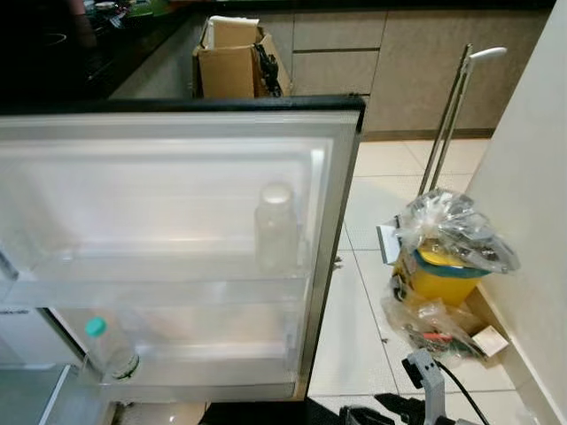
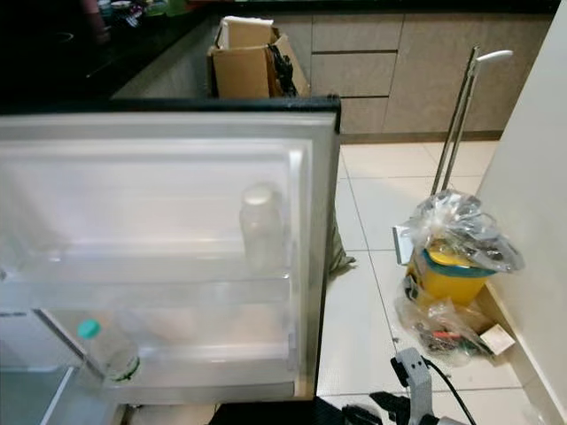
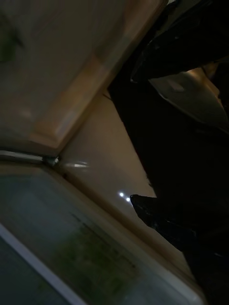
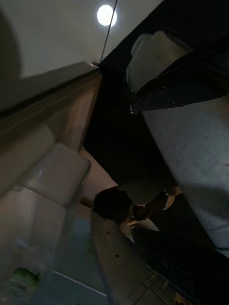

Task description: Restocking fridge

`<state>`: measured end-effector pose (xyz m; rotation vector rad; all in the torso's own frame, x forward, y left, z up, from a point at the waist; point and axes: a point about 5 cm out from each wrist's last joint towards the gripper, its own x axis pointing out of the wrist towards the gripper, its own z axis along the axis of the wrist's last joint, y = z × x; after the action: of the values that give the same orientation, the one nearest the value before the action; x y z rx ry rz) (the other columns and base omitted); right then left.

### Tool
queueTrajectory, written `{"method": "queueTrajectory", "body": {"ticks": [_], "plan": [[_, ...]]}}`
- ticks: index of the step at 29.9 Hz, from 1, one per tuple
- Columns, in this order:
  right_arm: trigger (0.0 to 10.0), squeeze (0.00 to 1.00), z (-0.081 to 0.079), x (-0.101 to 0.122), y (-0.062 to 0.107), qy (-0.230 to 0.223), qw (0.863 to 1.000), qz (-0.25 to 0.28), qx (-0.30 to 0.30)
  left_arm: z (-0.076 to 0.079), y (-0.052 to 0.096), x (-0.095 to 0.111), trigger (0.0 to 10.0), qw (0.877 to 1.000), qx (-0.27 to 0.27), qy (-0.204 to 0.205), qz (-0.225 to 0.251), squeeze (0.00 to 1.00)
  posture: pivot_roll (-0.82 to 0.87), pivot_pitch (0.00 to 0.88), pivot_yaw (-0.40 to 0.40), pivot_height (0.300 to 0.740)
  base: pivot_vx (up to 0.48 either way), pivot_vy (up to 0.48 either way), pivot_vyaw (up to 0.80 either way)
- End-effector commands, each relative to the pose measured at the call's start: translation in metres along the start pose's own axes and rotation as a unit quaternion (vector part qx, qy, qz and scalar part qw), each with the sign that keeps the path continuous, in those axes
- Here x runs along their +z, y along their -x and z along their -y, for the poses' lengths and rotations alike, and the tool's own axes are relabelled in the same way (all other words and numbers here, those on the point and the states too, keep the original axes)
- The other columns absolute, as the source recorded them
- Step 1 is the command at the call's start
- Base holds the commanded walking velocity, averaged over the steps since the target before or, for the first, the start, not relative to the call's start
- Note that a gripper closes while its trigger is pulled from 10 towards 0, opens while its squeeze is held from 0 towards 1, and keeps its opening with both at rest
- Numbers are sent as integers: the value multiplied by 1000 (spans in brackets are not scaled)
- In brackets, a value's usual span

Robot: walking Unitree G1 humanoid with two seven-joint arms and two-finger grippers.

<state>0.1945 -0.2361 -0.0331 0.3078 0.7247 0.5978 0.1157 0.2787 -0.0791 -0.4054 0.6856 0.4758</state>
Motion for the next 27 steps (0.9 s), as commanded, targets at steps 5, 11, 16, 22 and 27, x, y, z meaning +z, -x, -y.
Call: {"method": "queueTrajectory", "body": {"ticks": [5,11,16,22,27], "plan": [[10000,0,2,-12,1,-7,1000,-4,-25,4,0,-5,10000,1000,-6,-5,-13,0,-50,49,16,646,0,0,0],[10000,0,3,-17,0,-20,999,-10,-41,6,0,-5,10000,1000,-10,-7,-14,0,-48,50,15,646,0,0,0],[10000,0,1,-23,-1,-27,999,-13,-37,9,-1,-8,10000,1000,-13,-7,-23,0,-48,51,15,646,0,0,0],[10000,0,1,-27,0,-31,999,-15,-38,11,-1,-11,10000,999,-18,-8,-29,0,-50,51,13,646,0,0,0],[10000,0,0,-30,0,-31,999,-22,-37,12,-1,-11,10000,999,-19,-7,-31,0,-50,51,13,646,0,0,0]]}}
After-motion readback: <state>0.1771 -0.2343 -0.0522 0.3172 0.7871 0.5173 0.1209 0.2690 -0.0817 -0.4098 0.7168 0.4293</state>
